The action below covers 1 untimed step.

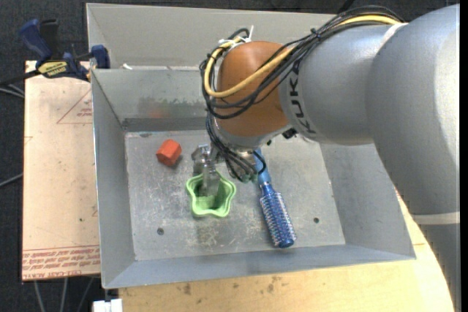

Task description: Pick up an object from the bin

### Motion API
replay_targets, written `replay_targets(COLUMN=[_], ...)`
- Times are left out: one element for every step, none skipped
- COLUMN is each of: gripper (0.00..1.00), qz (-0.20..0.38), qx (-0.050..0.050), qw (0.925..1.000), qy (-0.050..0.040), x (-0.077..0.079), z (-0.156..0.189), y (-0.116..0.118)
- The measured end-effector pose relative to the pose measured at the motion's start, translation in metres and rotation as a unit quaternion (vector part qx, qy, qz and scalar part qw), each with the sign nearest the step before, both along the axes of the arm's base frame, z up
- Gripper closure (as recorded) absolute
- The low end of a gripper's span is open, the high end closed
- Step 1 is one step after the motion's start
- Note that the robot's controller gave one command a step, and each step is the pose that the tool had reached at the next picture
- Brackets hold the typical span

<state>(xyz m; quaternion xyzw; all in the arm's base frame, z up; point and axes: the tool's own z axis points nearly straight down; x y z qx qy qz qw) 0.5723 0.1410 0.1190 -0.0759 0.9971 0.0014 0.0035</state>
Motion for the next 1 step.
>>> replay_targets(gripper=[1.0], qz=[-0.001], qx=[0.0], qw=[1.0], qy=[-0.0006], x=[0.0018], z=[0.0496], y=[0.0006])
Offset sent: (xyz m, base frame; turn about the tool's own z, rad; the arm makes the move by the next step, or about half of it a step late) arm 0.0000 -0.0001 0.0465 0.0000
